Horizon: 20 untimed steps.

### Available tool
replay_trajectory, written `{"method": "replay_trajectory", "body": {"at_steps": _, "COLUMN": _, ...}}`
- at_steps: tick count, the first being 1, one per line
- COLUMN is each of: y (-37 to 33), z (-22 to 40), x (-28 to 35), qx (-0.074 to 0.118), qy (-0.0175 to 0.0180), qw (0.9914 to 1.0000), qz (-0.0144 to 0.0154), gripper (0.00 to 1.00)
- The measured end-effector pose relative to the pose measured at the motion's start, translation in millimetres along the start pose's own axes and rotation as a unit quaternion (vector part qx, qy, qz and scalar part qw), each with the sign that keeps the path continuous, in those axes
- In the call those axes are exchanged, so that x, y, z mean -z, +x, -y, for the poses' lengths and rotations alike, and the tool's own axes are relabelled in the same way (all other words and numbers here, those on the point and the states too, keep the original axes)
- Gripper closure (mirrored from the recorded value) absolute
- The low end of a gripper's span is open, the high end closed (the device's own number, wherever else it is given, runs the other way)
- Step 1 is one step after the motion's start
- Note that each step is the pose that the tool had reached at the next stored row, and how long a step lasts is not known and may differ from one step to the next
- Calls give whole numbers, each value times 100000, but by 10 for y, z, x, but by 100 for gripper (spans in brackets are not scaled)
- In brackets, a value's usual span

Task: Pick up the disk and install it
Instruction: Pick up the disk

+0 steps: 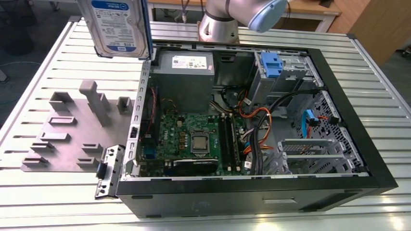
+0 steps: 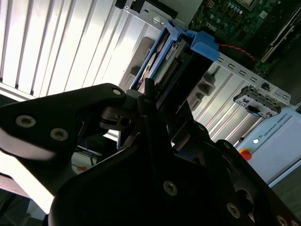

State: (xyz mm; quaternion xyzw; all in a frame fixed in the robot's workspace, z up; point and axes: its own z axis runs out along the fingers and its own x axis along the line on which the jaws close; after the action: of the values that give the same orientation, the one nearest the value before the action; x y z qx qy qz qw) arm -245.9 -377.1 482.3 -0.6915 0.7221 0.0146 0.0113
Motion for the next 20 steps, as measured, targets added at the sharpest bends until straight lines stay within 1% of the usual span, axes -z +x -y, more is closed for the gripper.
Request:
{"method": "replay_trajectory", "body": {"at_steps": 4, "y": -5, "z": 113, "x": 1, "qx": -6, "qy": -3, "qw": 100000, "qz": -2, "gripper": 65}}
{"method": "replay_trajectory", "body": {"at_steps": 11, "y": -15, "z": 348, "x": 1, "qx": -6, "qy": 0, "qw": 100000, "qz": 0, "gripper": 65}}
{"method": "replay_trajectory", "body": {"at_steps": 15, "y": -23, "z": 517, "x": 1, "qx": -6, "qy": 0, "qw": 100000, "qz": 2, "gripper": 65}}
{"method": "replay_trajectory", "body": {"at_steps": 20, "y": -32, "z": 745, "x": 2, "qx": -1, "qy": -3, "qw": 100000, "qz": 3, "gripper": 65}}
